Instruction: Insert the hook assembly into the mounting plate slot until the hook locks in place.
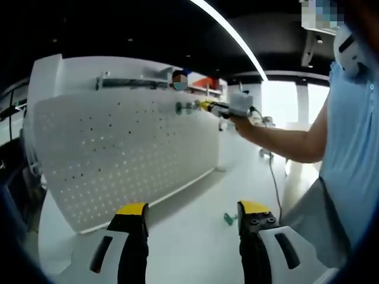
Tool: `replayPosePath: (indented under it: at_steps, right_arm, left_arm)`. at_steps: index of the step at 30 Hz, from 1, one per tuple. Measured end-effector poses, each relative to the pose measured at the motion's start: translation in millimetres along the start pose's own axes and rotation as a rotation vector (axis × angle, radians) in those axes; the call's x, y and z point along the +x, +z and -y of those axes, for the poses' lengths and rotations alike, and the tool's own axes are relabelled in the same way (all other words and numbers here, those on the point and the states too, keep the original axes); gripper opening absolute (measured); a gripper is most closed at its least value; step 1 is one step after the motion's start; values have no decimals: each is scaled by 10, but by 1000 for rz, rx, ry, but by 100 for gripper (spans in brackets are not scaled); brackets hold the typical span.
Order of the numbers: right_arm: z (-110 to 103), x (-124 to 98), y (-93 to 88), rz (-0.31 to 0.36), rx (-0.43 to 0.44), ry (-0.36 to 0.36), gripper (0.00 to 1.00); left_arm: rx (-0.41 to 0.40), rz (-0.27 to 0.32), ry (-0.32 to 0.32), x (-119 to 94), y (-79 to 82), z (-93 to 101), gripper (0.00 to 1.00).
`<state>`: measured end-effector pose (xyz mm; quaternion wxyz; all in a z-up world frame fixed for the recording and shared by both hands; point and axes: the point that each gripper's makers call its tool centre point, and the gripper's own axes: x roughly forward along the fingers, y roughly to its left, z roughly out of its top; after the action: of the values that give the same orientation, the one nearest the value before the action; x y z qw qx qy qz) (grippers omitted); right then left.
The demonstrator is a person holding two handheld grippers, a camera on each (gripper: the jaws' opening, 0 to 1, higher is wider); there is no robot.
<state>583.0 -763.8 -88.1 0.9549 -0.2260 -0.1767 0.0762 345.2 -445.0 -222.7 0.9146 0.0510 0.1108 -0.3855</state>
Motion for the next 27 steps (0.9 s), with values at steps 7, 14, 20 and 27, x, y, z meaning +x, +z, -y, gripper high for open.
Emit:
replayPosePath:
  at_steps: [7, 14, 20, 27]
  right_arm:
    - [-14, -53, 54, 16, 12, -21, 0]
    - [-3, -60, 17, 18, 42, -34, 0]
    - [-24, -60, 10, 28, 35, -32, 0]
    - [-4, -44, 9, 45, 45, -38, 0]
  left_arm:
    - [0, -1, 2, -15, 1, -6, 62]
    - [1, -3, -1, -5, 0, 6, 62]
    - [1, -7, -4, 1, -5, 17, 62]
    - [1, -8, -2, -3, -5, 12, 62]
